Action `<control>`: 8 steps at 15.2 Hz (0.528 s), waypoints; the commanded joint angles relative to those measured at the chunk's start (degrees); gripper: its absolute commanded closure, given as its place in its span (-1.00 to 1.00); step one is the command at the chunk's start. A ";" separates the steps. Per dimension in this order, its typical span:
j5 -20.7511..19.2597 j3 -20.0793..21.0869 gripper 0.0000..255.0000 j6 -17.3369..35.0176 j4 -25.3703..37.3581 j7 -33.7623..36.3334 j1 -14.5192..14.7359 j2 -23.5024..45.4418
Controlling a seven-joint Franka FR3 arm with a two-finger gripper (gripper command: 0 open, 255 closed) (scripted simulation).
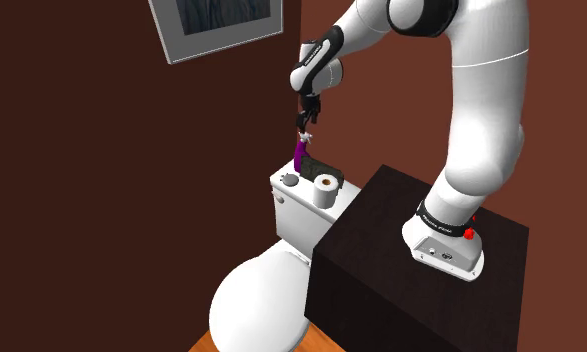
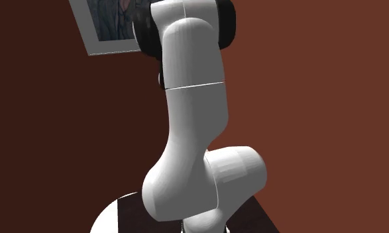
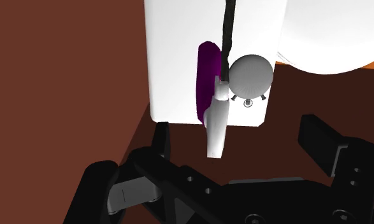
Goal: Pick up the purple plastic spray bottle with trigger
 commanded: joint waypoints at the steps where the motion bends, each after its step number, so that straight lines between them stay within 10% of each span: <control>1: 0.72 0.39 -1.00 0.92 1.86 -0.72 -0.70 2.74; 8: 1.81 1.28 -1.00 4.50 2.25 -1.36 -1.37 6.76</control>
